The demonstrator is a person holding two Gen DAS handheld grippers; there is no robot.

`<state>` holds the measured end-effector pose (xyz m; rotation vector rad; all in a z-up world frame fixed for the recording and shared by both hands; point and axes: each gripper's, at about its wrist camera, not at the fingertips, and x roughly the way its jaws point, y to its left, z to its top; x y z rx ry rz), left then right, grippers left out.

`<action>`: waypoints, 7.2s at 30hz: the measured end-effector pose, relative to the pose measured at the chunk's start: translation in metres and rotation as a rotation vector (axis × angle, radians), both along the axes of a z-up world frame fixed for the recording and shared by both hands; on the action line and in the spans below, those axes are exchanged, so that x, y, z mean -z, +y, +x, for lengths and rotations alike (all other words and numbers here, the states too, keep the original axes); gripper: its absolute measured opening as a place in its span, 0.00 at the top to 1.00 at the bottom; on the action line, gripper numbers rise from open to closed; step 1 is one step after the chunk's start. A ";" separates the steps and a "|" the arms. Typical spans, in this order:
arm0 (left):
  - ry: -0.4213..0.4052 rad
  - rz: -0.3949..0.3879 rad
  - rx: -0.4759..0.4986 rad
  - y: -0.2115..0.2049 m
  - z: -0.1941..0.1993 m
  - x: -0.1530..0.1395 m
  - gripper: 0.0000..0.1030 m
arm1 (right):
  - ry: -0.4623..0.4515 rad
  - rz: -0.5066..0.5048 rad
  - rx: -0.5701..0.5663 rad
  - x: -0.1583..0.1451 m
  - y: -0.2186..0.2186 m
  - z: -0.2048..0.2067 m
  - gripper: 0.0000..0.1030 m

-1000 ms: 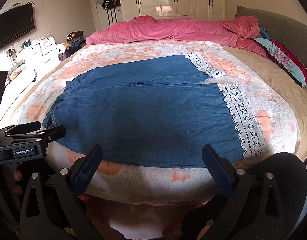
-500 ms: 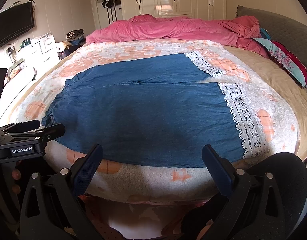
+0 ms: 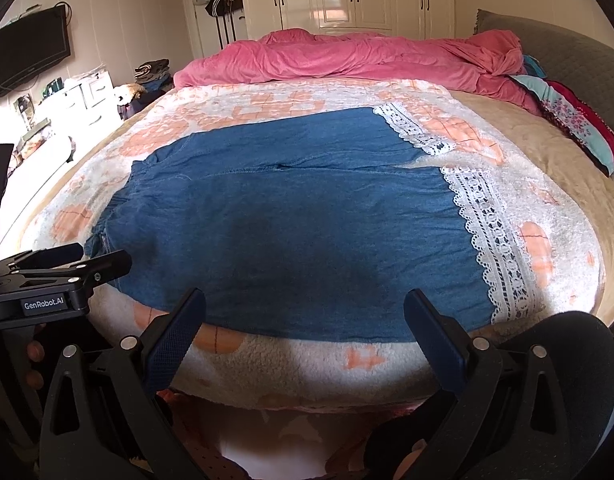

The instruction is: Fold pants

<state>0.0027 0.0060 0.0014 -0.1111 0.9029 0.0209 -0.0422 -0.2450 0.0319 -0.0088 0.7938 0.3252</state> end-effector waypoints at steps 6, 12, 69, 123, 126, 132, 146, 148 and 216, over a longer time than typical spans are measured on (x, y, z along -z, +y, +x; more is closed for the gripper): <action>0.008 -0.009 -0.003 0.005 0.011 0.001 0.09 | 0.013 -0.006 -0.011 0.000 0.003 0.016 0.04; 0.015 -0.031 -0.015 0.015 0.025 -0.004 0.09 | 0.009 -0.001 -0.026 -0.008 0.009 0.039 0.04; -0.007 -0.152 -0.050 0.177 0.195 0.016 0.77 | 0.022 -0.427 -0.746 0.021 0.242 0.311 0.04; -0.302 0.074 0.000 0.086 0.025 -0.033 0.75 | -0.207 -0.100 -0.703 -0.037 0.115 0.092 0.50; -0.300 0.053 -0.002 0.088 0.021 -0.033 0.75 | -0.270 -0.169 -0.718 -0.039 0.119 0.093 0.41; -0.304 0.045 0.009 0.087 0.017 -0.033 0.75 | -0.331 -0.403 -0.768 -0.015 0.158 0.107 0.41; -0.207 -0.004 0.019 0.092 0.003 -0.025 0.71 | -0.125 -0.182 -0.832 -0.020 0.129 0.070 0.92; -0.168 0.000 0.028 0.091 0.000 -0.020 0.70 | -0.118 -0.184 -0.848 -0.016 0.126 0.055 0.92; -0.039 -0.202 0.290 -0.013 0.016 -0.012 0.46 | -0.002 0.148 -0.247 -0.017 -0.013 0.131 0.33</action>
